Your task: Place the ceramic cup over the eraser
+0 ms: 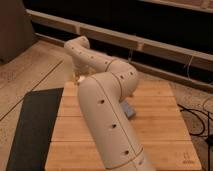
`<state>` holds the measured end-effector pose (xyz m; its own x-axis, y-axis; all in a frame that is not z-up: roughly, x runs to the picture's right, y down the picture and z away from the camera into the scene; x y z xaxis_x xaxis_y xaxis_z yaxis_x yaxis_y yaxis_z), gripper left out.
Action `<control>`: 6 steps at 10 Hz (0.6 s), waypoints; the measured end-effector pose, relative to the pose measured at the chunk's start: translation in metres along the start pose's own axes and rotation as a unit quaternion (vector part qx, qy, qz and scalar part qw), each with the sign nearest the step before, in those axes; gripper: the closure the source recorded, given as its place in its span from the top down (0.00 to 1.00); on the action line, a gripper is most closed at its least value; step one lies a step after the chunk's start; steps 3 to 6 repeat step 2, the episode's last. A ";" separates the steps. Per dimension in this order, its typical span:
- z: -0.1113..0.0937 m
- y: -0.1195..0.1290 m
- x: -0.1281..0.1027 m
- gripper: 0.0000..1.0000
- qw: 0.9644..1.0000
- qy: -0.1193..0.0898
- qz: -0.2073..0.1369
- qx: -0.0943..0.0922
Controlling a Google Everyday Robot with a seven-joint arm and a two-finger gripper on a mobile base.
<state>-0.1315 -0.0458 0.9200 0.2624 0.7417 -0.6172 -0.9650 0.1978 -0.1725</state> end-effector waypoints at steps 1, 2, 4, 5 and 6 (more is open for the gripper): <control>0.000 0.002 0.000 0.73 1.000 0.000 -0.001 0.000; 0.000 0.002 0.000 0.73 1.000 0.000 -0.001 0.000; 0.000 0.002 0.000 0.73 1.000 0.000 -0.001 0.000; 0.000 0.002 0.000 0.73 1.000 0.000 -0.001 0.000; 0.000 0.002 0.000 0.73 1.000 0.000 -0.001 0.000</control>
